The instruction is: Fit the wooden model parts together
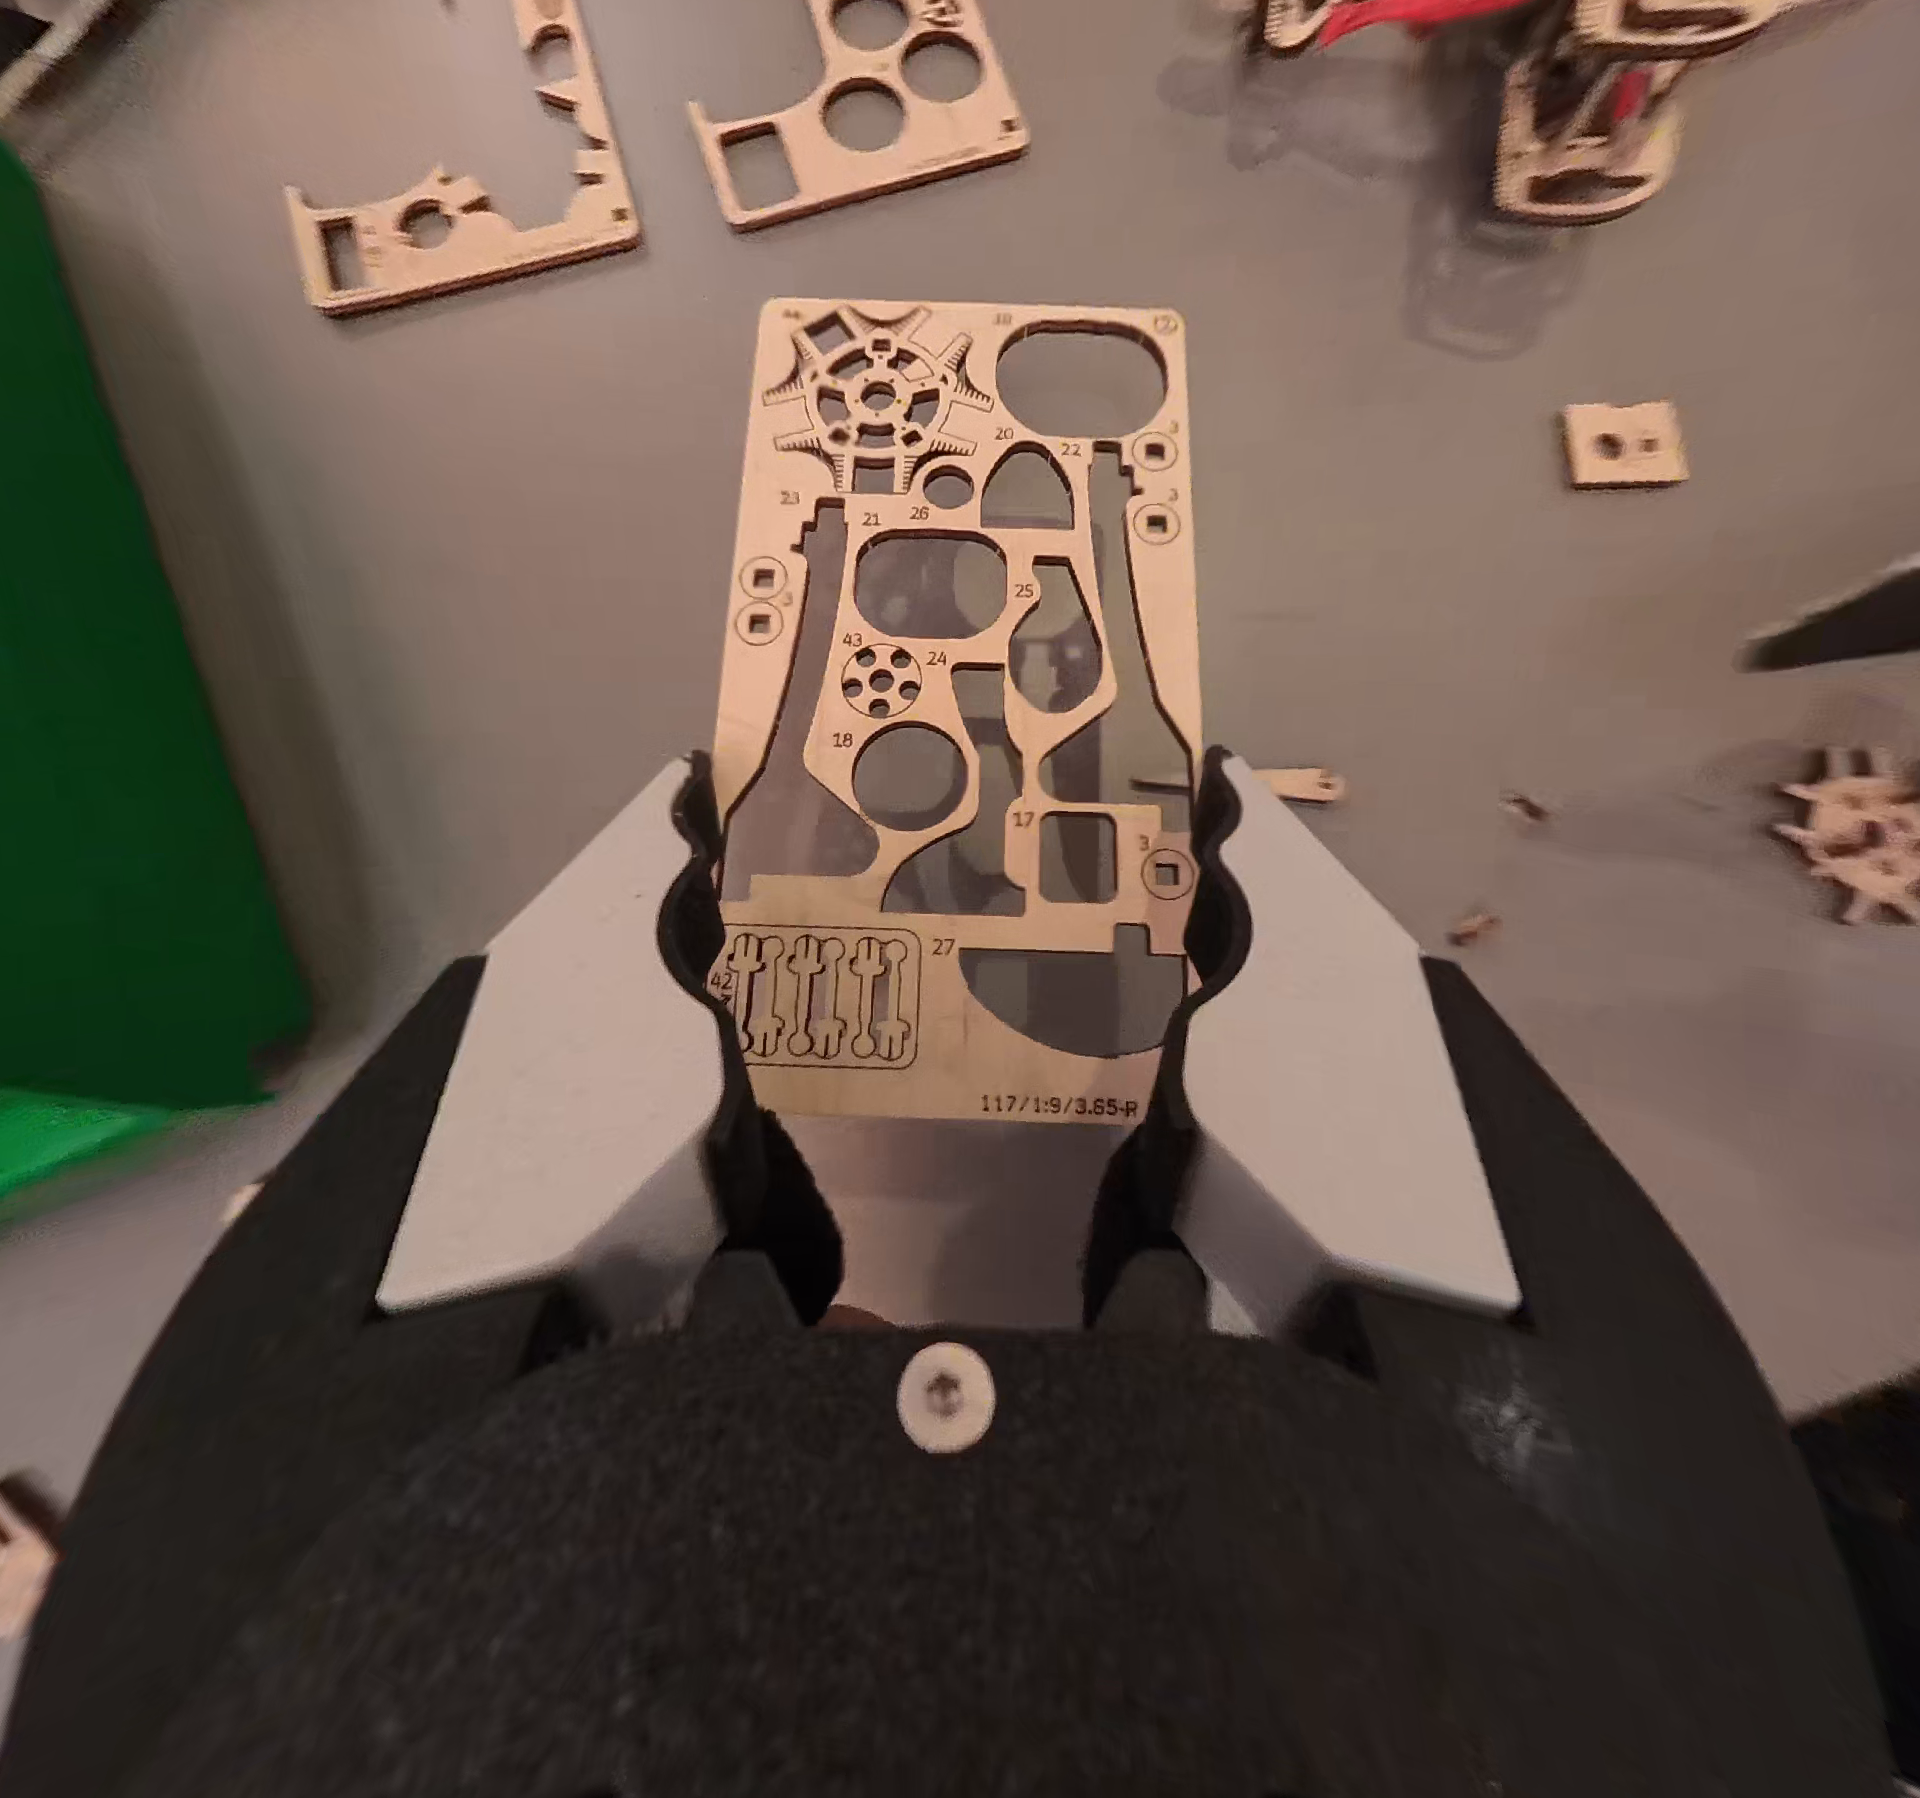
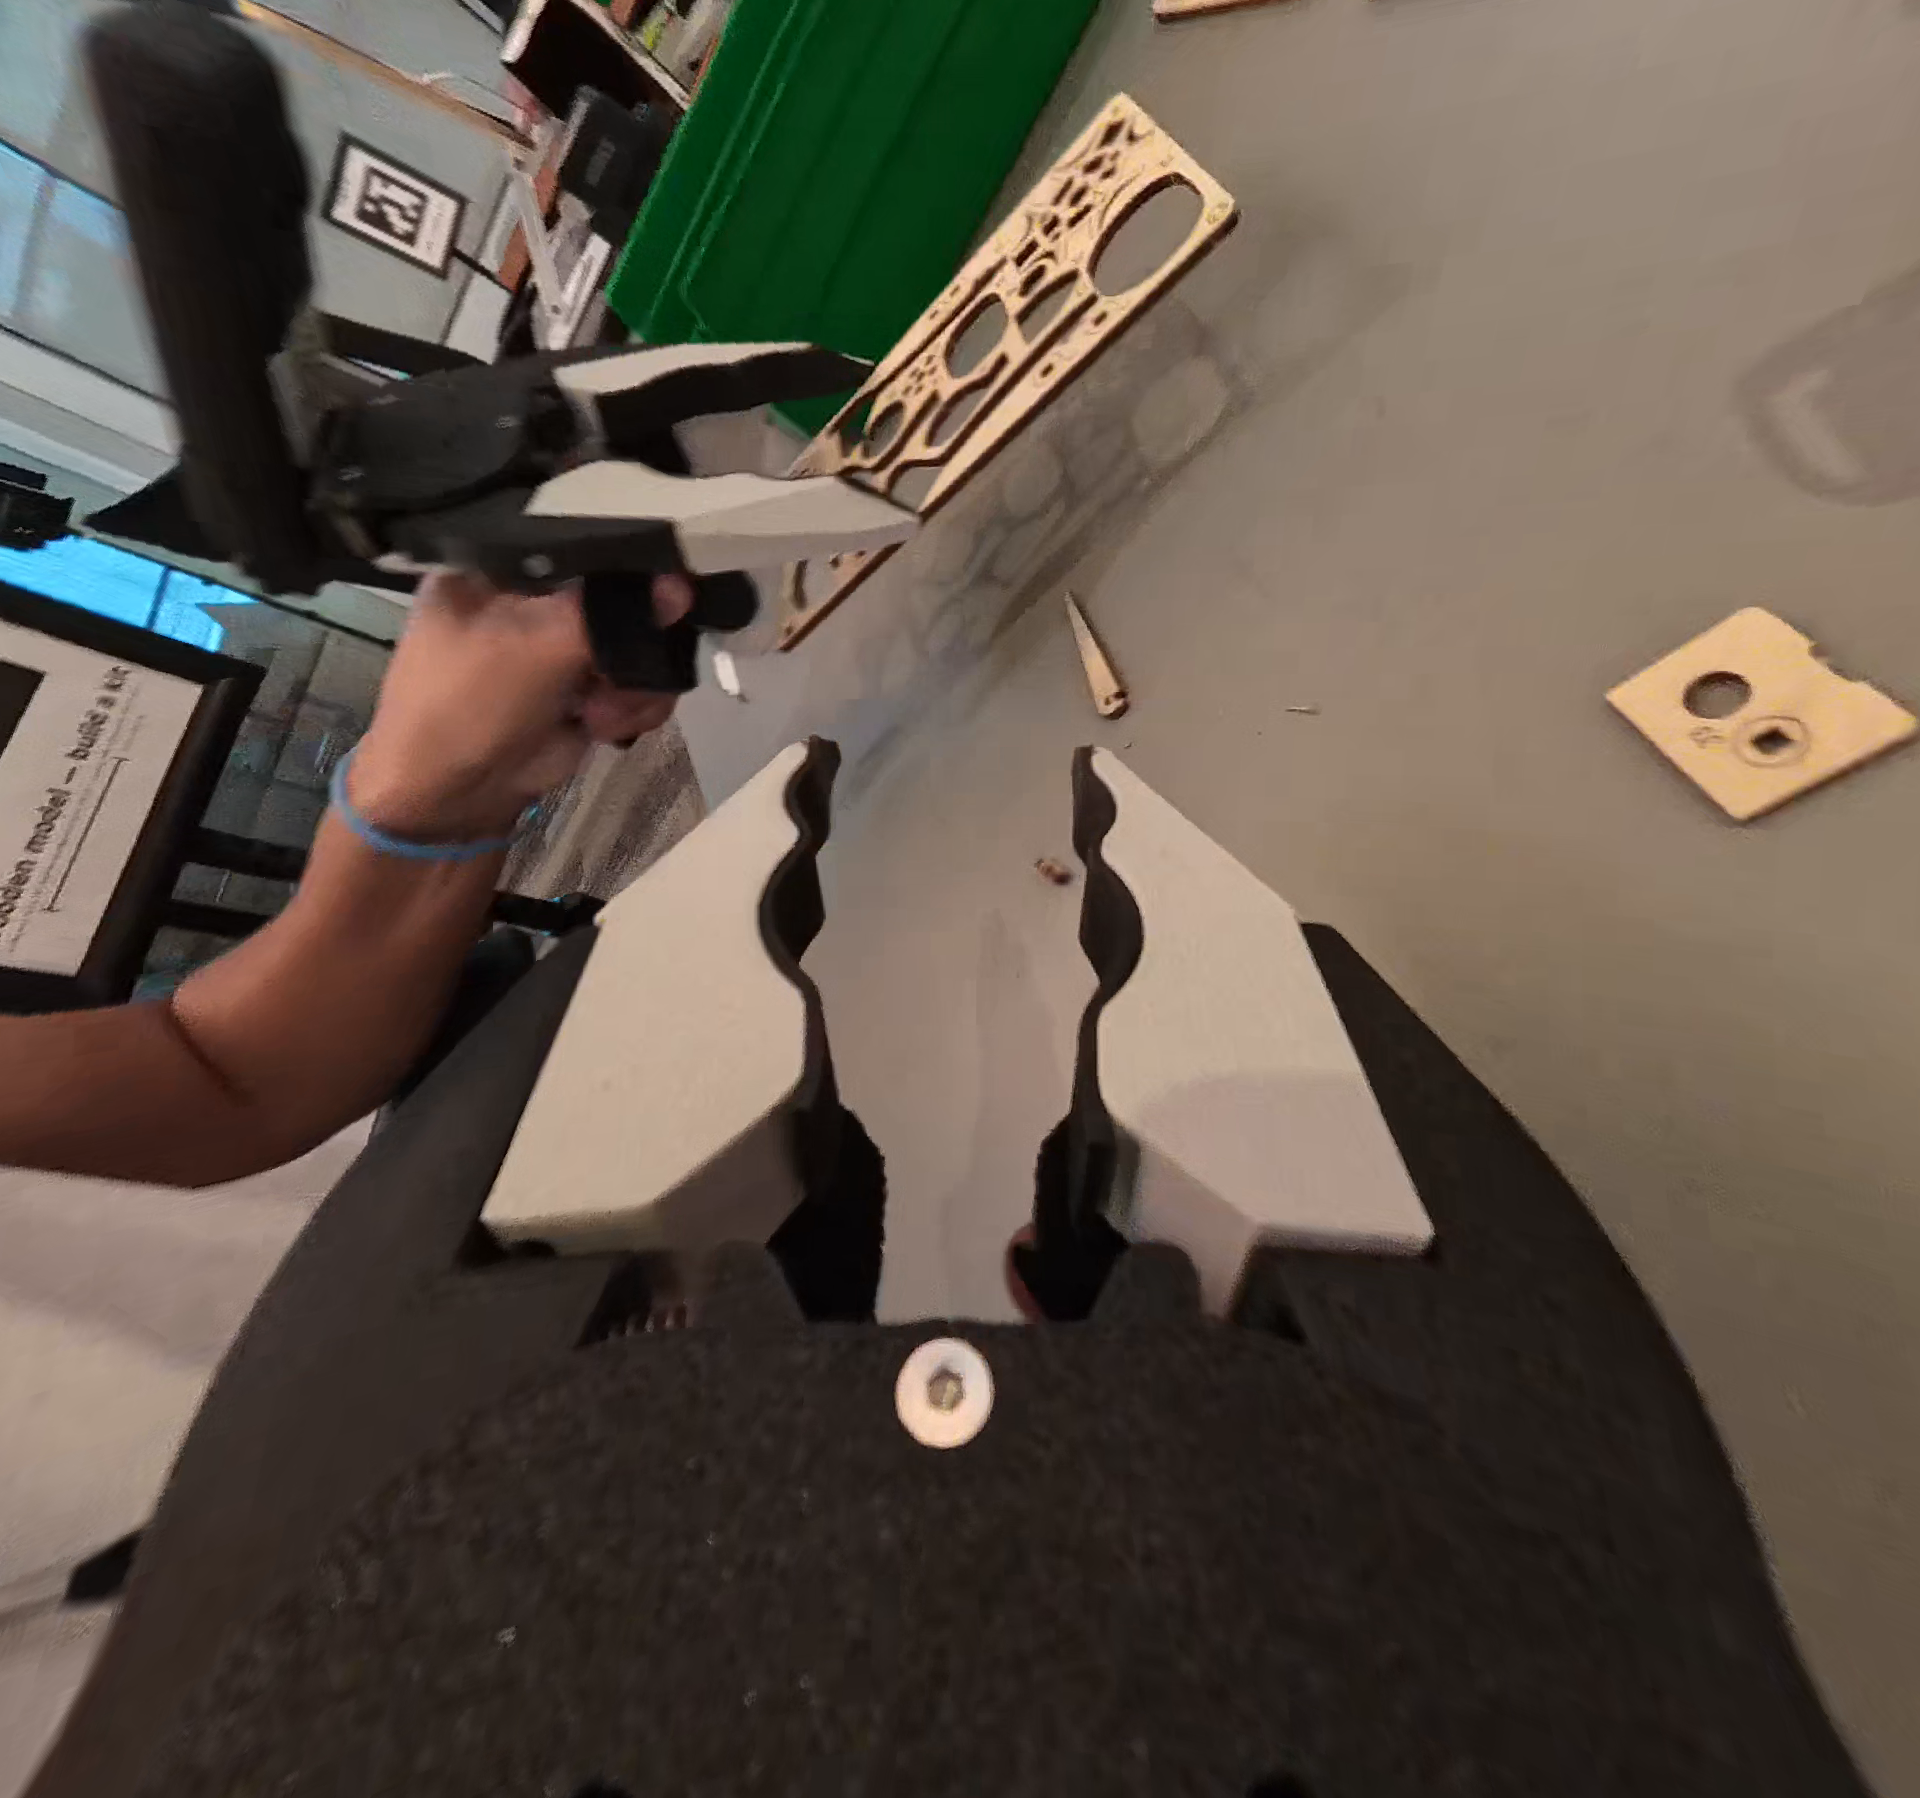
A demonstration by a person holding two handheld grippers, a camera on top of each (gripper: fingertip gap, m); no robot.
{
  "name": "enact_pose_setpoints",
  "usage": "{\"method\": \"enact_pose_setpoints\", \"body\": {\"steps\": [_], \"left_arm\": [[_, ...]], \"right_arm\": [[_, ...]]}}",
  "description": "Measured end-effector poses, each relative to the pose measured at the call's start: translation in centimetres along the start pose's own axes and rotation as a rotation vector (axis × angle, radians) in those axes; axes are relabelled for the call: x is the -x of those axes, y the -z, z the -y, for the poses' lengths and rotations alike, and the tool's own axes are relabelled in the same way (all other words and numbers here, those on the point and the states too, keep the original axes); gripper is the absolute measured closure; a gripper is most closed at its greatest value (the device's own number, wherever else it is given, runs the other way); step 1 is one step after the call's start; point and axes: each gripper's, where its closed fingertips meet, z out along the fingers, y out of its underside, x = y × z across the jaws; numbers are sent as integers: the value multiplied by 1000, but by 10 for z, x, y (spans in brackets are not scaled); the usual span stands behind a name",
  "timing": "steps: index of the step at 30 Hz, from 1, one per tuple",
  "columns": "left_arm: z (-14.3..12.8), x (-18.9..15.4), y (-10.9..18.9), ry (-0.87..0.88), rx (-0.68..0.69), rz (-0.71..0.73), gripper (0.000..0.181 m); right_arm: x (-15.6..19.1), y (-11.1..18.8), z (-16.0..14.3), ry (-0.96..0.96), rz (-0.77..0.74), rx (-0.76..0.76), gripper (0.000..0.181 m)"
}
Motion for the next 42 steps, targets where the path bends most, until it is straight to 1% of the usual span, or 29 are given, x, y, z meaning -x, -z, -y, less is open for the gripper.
{"method": "enact_pose_setpoints", "body": {"steps": [1, 3, 6, 8, 10, 12, 13, 15, 16, 19, 21, 22, 25, 27, 29, 31, 33, 34, 35, 37, 38, 39, 40, 42], "left_arm": [[0, -7, 3, 12, -5, -24, 92], [2, -20, 11, 45, -28, -77, 92], [9, -39, 24, 68, -69, -139, 92], [15, -48, 32, 49, -97, -150, 92], [21, -56, 39, 25, -133, -142, 92], [27, -73, 44, 6, -167, -162, 92], [30, -83, 45, -6, -184, -170, 92], [35, -106, 45, -53, -217, -173, 92], [38, -118, 45, -80, -235, -173, 91], [43, -155, 37, -162, -250, -201, 91], [46, -180, 33, -189, -247, -270, 93], [47, -188, 30, -199, -233, -285, 112], [60, -203, 26, -207, -228, -349, 105], [66, -211, 20, -169, -175, -434, 102], [76, -221, 13, -96, -142, -556, 104], [82, -237, 9, -14, -73, -755, 104], [90, -260, 20, 69, -16, -1018, 119], [93, -269, 24, 107, 4, -1113, 124], [93, -276, 23, 133, 43, -1174, 132], [86, -288, 20, 142, 129, -1249, 146], [85, -291, 21, 144, 141, -1282, 167], [85, -292, 21, 148, 142, -1296, 174], [85, -293, 21, 156, 146, -1307, 181], [85, -290, 19, 200, 157, -1318, 181]], "right_arm": [[-1, -10, -1, -23, -1, 9, 136], [0, -28, 5, -72, 21, -17, 134], [9, -46, 11, -202, 144, -48, 136], [11, -47, 18, -279, 208, -93, 134], [18, -38, 28, -341, 293, -146, 135], [23, -23, 37, -345, 325, -212, 143], [25, -13, 40, -335, 328, -241, 144], [29, 10, 43, -281, 323, -294, 170], [27, 22, 42, -249, 293, -324, 177], [15, 58, 33, -161, 186, -362, 178], [8, 83, 29, -136, 157, -387, 180], [1, 96, 27, -132, 131, -401, 179], [-20, 136, 31, -122, 72, -466, 179], [-21, 155, 37, -93, 117, -462, 180], [-19, 168, 38, -74, 162, -446, 179], [-17, 175, 35, -63, 213, -417, 179], [-17, 175, 28, -74, 269, -364, 179], [-15, 175, 25, -75, 301, -342, 180], [-14, 174, 23, -78, 328, -332, 180], [-15, 170, 19, -80, 342, -308, 179], [-21, 167, 18, -80, 309, -299, 179], [-29, 166, 18, -82, 275, -303, 178], [-34, 165, 18, -94, 265, -313, 176], [-39, 167, 22, -127, 278, -354, 173]]}}
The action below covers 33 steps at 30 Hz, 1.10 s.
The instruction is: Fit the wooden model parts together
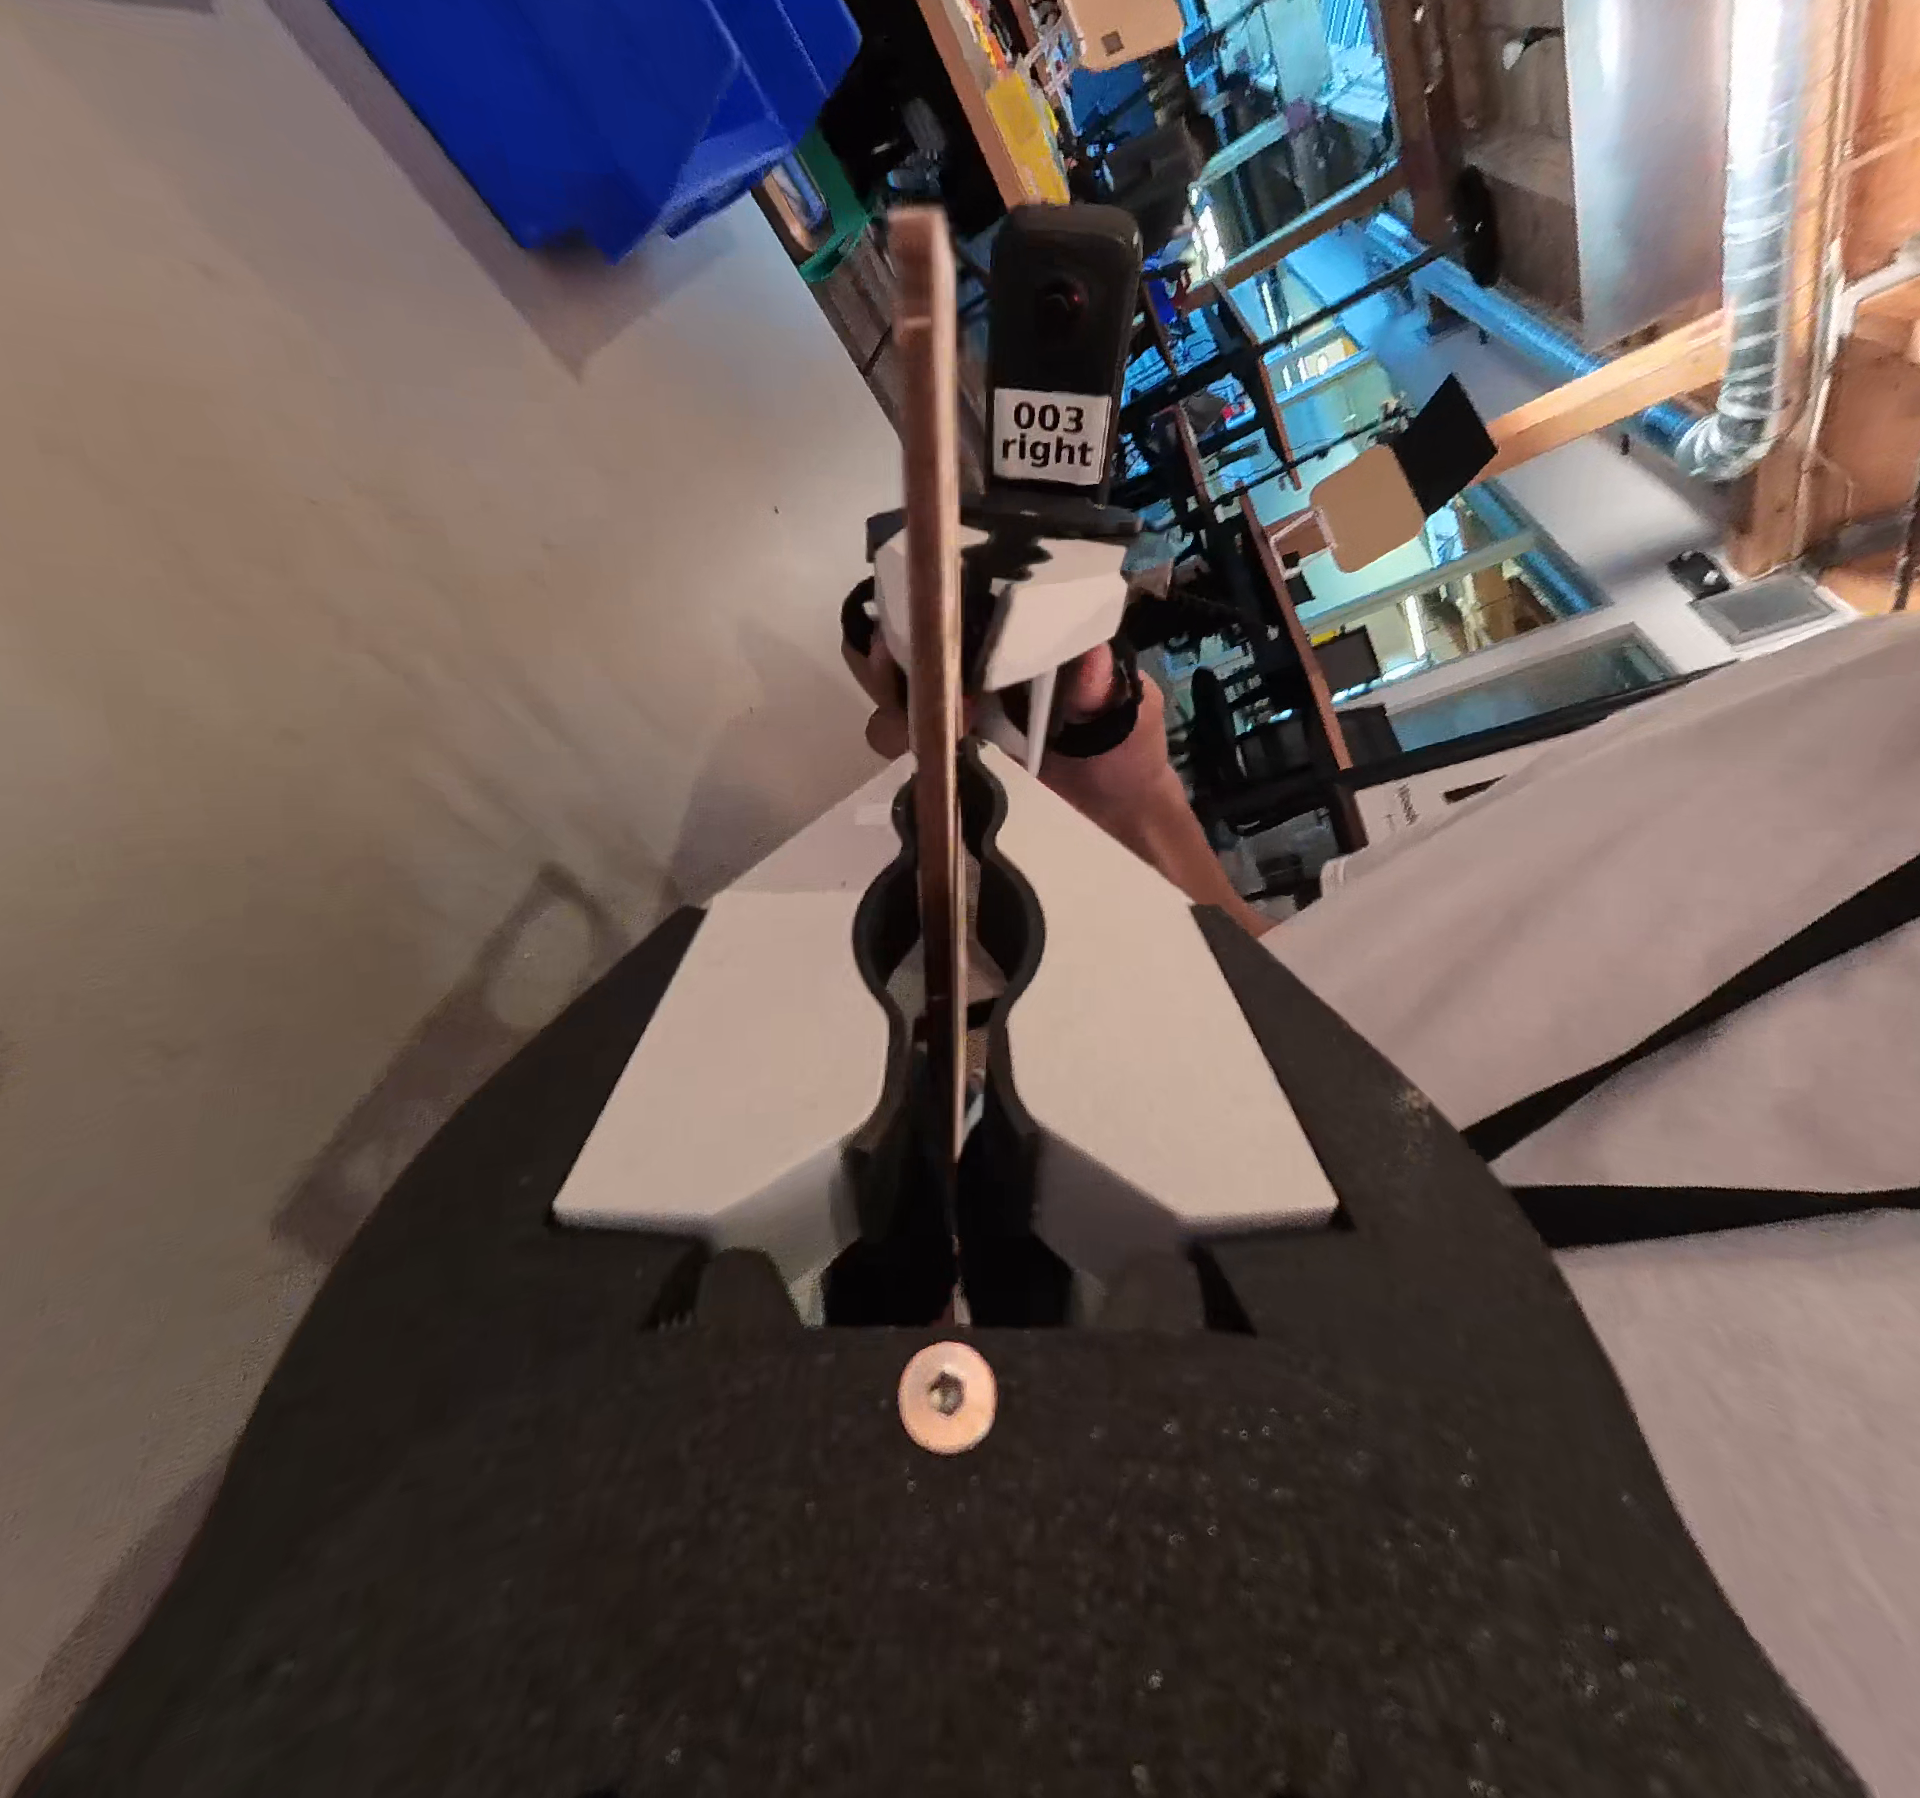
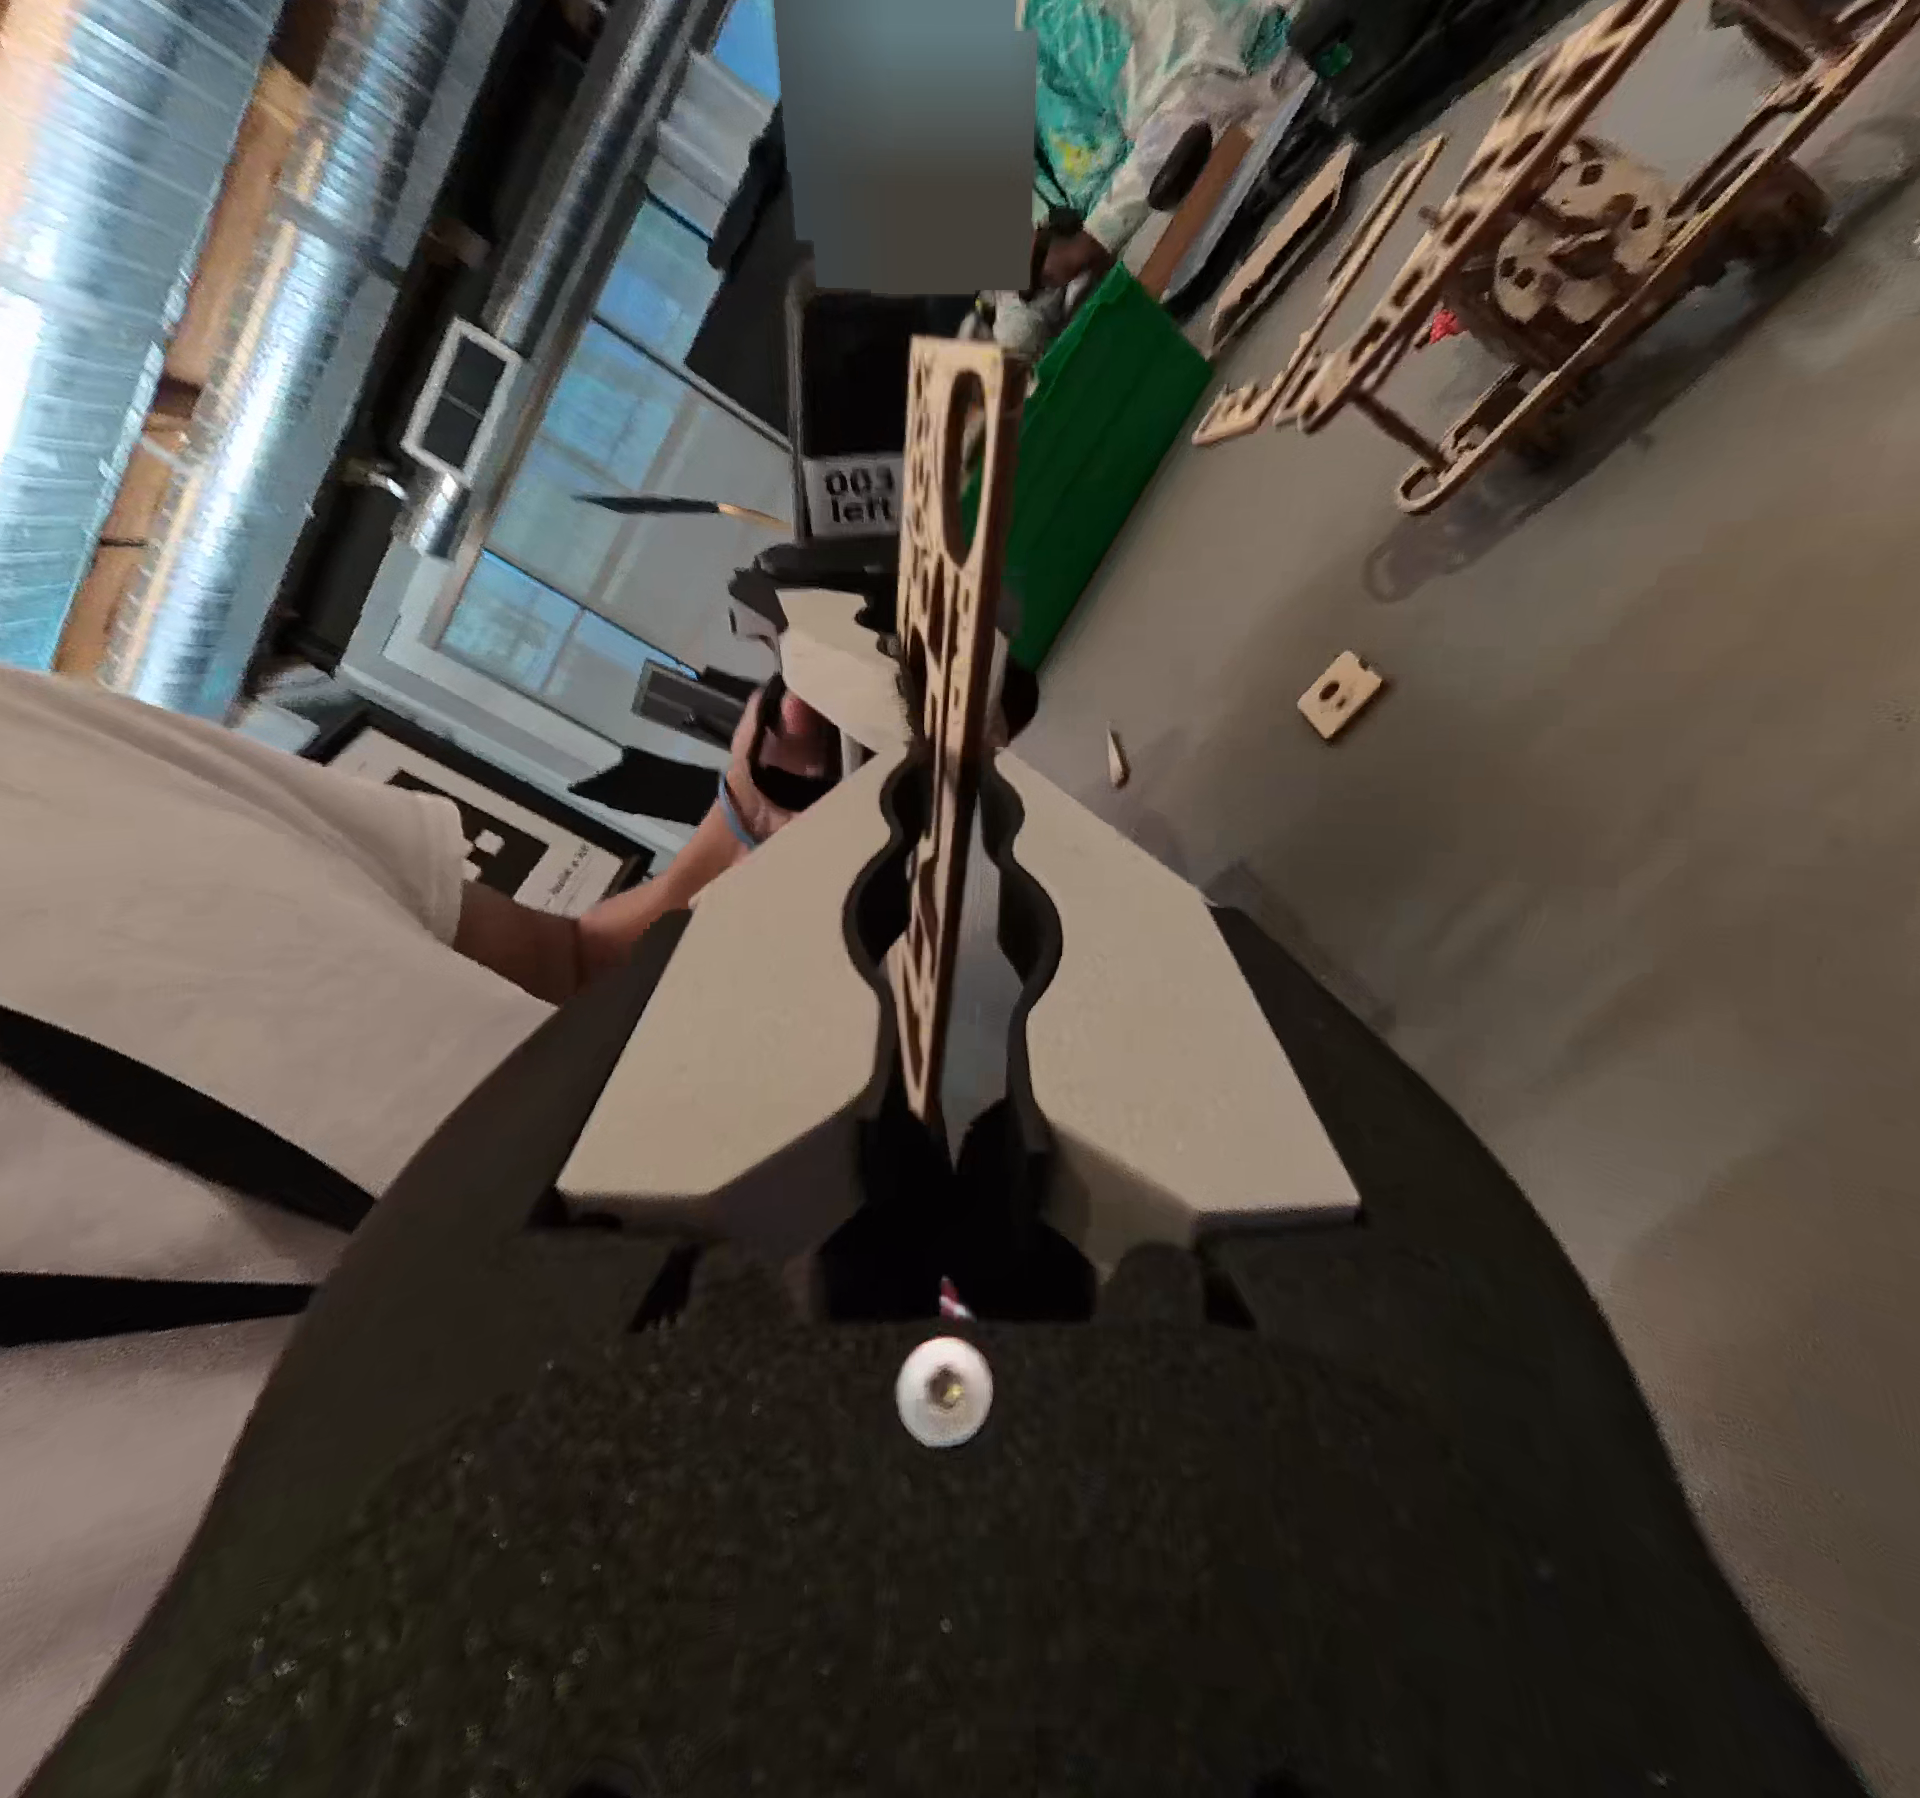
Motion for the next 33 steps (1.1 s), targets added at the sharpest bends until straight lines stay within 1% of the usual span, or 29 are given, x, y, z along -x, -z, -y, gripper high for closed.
{"method": "enact_pose_setpoints", "body": {"steps": [1, 3, 5, 7, 10, 16, 20, 22, 24, 28, 30, 33], "left_arm": [[1, 1, 2, 22, -17, -10, 181], [2, 0, 5, 75, -55, -62, 181], [1, 1, 8, 103, -85, -83, 181], [-3, 3, 10, 99, -99, -84, 181], [-6, 2, 14, 97, -125, -90, 181], [-13, 4, 22, 78, -156, -66, 181], [-14, 3, 26, 75, -178, -71, 181], [-17, 3, 24, 72, -166, -69, 181], [-18, 2, 20, 77, -164, -70, 181], [-21, 6, 13, 86, -155, -57, 181], [-27, 7, 3, 108, -145, -54, 181], [-43, 12, -18, 135, -130, -18, 181]], "right_arm": [[0, 2, 6, -11, 16, -46, 170], [2, 5, 14, -31, 54, -108, 171], [4, 4, 12, -51, 79, -106, 171], [3, 1, 11, -46, 65, -109, 170], [0, -4, 8, -22, 29, -101, 179], [0, -14, 2, -25, 19, -76, 177], [-3, -20, -2, -24, 1, -66, 171], [-1, -21, -3, -22, 10, -62, 171], [0, -20, -3, -14, 8, -60, 178], [-7, -12, -7, 2, -47, -41, 177], [-10, -4, -11, 1, -86, -45, 177], [-20, 18, -28, -11, -172, -7, 177]]}}
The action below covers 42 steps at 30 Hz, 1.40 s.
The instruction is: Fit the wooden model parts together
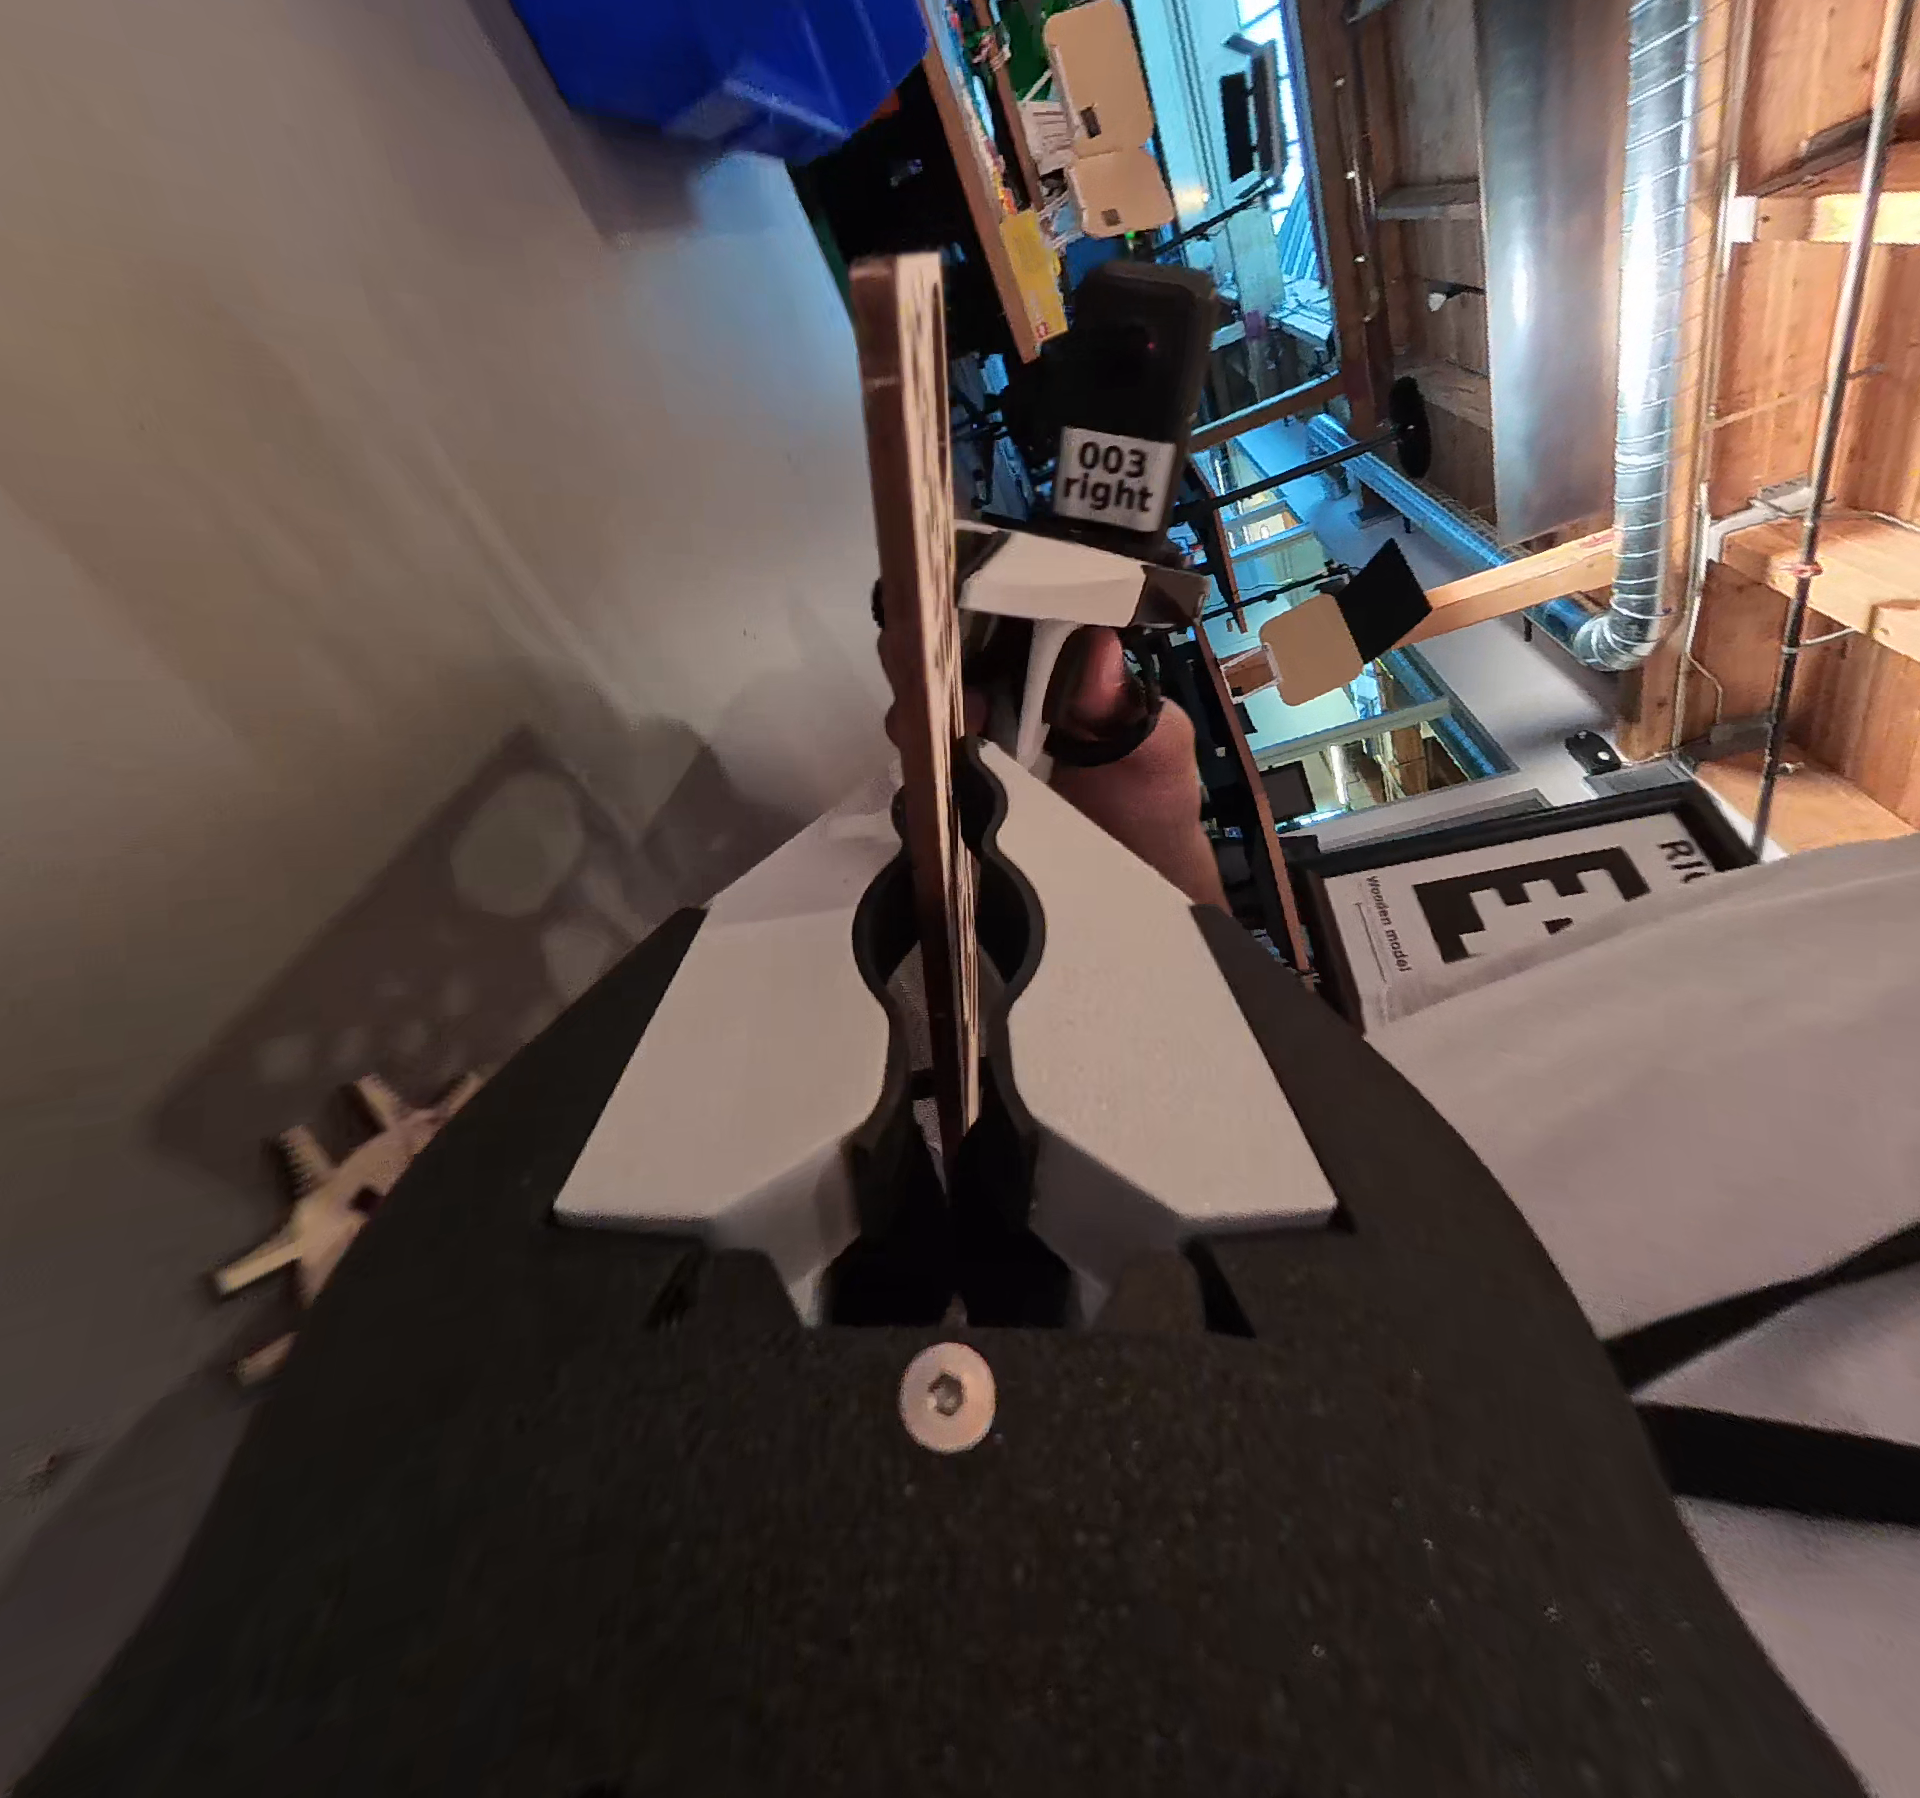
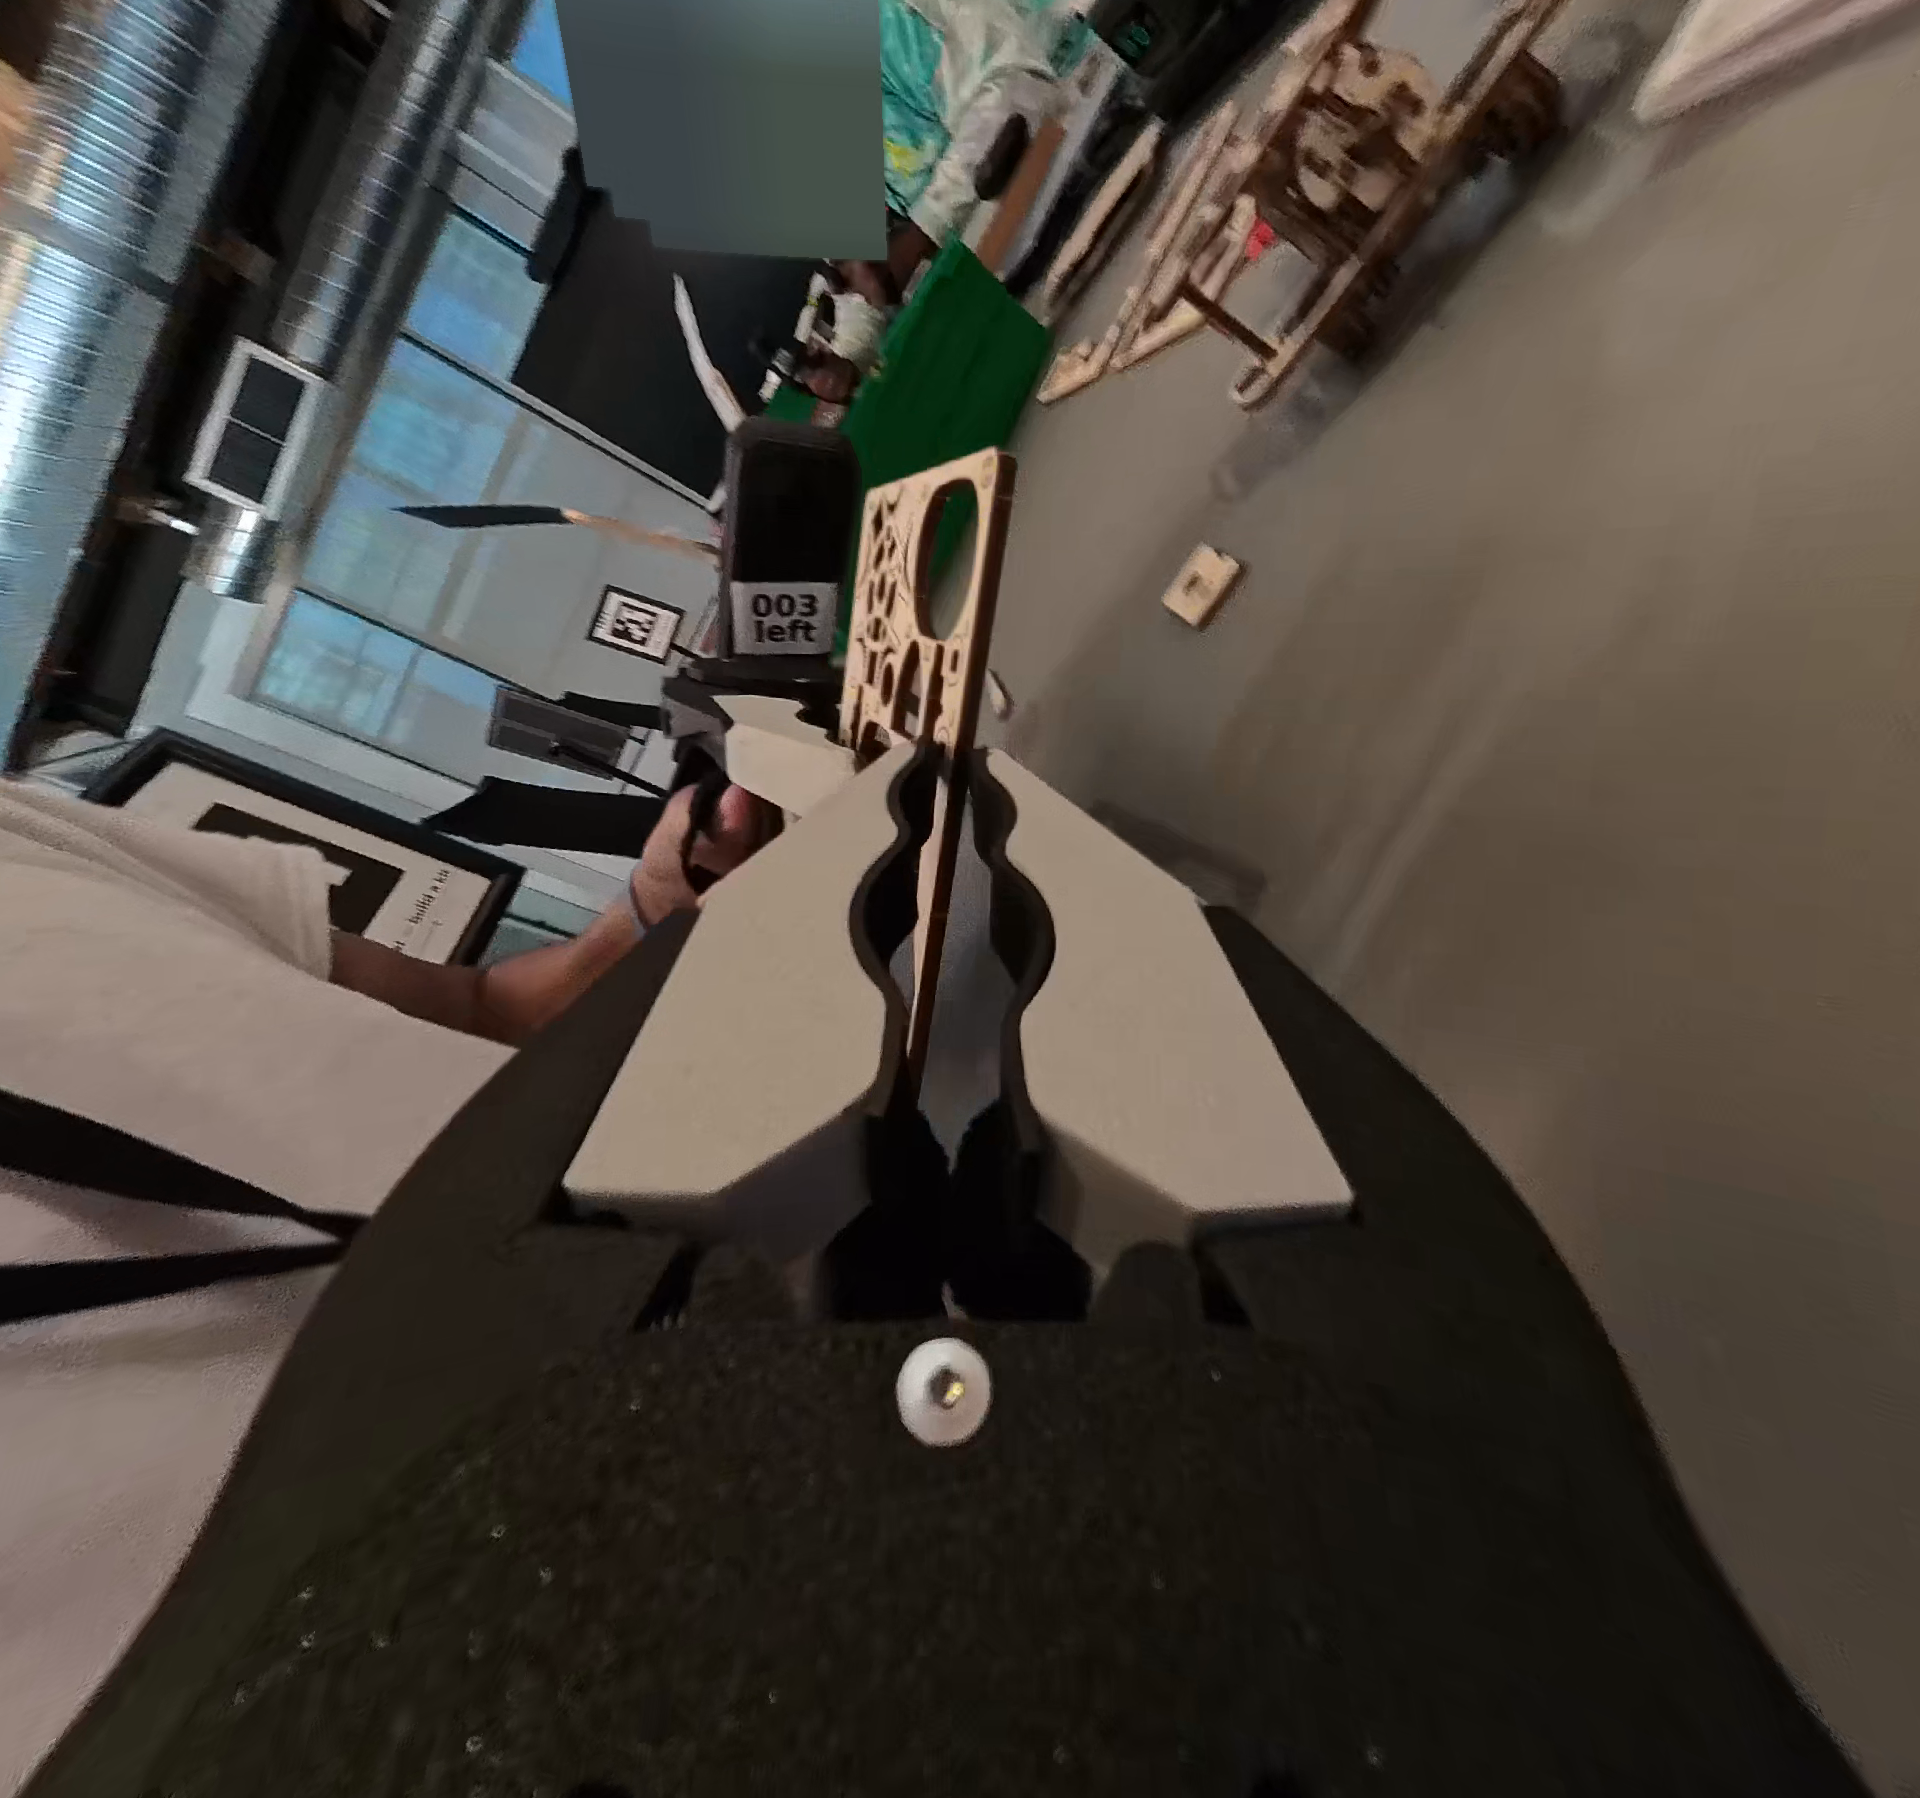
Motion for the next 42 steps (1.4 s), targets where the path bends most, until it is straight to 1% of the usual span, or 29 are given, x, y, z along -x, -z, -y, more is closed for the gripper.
{"method": "enact_pose_setpoints", "body": {"steps": [4, 7, 9, 11, 14, 21, 22, 25, 26, 27, 29, 31, 32, 33, 34, 37, 40, 42], "left_arm": [[-23, 17, -29, 22, -29, 57, 181], [-31, 27, -42, -7, -50, 127, 181], [-32, 30, -43, -40, -47, 174, 181], [-37, 37, -42, -56, -32, 234, 181], [-39, 40, -41, -54, -31, 257, 180], [-39, 47, -42, -25, -29, 297, 181], [-39, 47, -41, -16, -32, 293, 181], [-38, 45, -42, -9, -24, 259, 181], [-39, 47, -42, -8, -20, 270, 180], [-39, 47, -41, -3, -19, 270, 180], [-38, 45, -40, -7, -20, 257, 181], [-40, 44, -42, -25, -13, 256, 181], [-40, 43, -42, -29, -13, 253, 181], [-39, 42, -42, -34, -16, 245, 181], [-39, 41, -41, -38, -20, 240, 180], [-37, 35, -41, -58, -35, 207, 180], [-37, 28, -41, -77, -35, 170, 180], [-37, 27, -40, -66, -35, 152, 181]], "right_arm": [[-27, 25, -20, -2, -140, 39, 176], [-43, 33, -28, 21, -216, 54, 175], [-45, 33, -29, 29, -215, 60, 175], [-51, 31, -36, 49, -247, 99, 175], [-53, 30, -39, 38, -239, 111, 175], [-62, 28, -42, 135, -358, 131, 174], [-61, 28, -41, 119, -340, 122, 174], [-56, 32, -36, -31, -218, 80, 173], [-52, 34, -32, -34, -188, 59, 172], [-47, 34, -27, -30, -148, 34, 176], [-48, 34, -32, -58, -135, 71, 181], [-52, 33, -34, -56, -160, 89, 179], [-53, 34, -32, -52, -164, 76, 177], [-56, 37, -28, -57, -179, 52, 170], [-56, 39, -27, -62, -171, 46, 168], [-44, 36, -32, -68, -79, 80, 165], [-36, 35, -34, -66, -21, 104, 173], [-34, 35, -34, -68, -4, 104, 174]]}}
